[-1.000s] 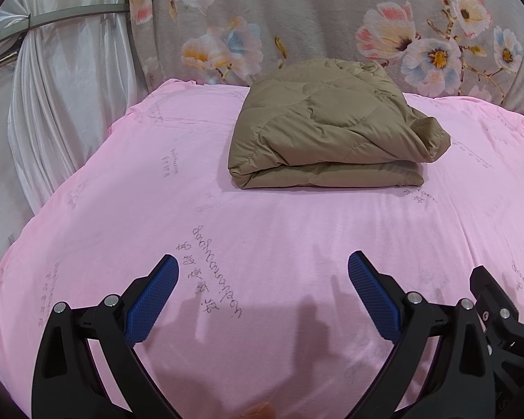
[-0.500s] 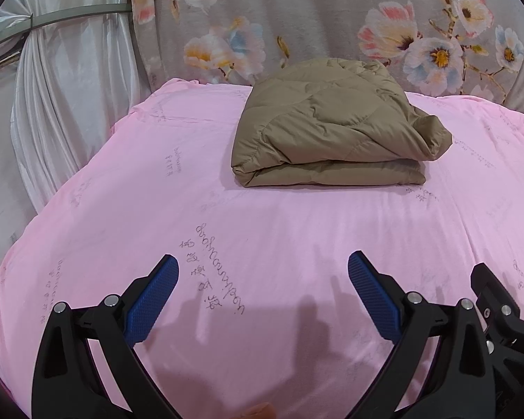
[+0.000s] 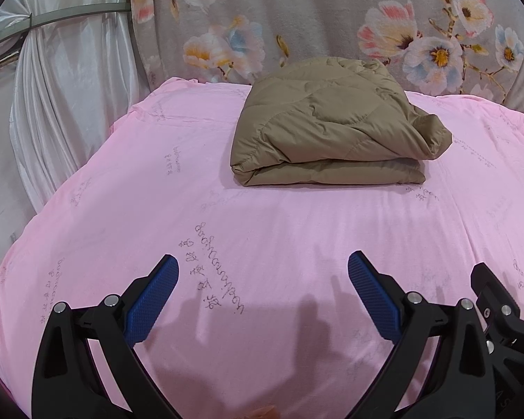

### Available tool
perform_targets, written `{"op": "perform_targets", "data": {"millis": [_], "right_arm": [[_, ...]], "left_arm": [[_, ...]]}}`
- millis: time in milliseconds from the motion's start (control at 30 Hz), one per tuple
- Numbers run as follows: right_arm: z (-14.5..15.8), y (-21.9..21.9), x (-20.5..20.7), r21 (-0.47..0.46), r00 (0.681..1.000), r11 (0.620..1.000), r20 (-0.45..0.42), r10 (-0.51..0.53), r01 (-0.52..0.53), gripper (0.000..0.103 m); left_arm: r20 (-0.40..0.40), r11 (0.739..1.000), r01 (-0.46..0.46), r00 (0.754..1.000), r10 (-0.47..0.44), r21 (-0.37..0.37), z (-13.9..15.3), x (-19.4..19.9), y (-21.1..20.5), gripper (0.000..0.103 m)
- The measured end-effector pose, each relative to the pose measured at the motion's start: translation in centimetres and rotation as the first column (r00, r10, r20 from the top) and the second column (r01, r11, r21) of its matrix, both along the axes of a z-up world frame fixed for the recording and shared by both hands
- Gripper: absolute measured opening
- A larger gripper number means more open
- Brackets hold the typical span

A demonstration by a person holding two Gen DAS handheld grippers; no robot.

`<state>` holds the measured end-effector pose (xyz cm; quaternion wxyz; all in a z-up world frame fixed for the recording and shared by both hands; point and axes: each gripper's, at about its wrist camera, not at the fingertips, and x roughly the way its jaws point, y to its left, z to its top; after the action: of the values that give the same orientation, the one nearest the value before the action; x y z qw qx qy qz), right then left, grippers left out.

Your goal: Fold large clothes

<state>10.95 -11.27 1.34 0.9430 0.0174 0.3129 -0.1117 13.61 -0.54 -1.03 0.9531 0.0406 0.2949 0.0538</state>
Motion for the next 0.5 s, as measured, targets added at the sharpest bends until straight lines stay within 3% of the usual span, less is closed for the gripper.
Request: {"op": "perform_targets", "data": {"millis": [500], "right_arm": [[-0.08, -0.04, -0.02, 0.001, 1.0, 1.0, 0.001, 0.0, 0.0, 0.087]], "left_arm": [[-0.002, 1.0, -0.001, 1.0, 0.001, 0.003, -0.16, -0.01, -0.12, 0.095]]}}
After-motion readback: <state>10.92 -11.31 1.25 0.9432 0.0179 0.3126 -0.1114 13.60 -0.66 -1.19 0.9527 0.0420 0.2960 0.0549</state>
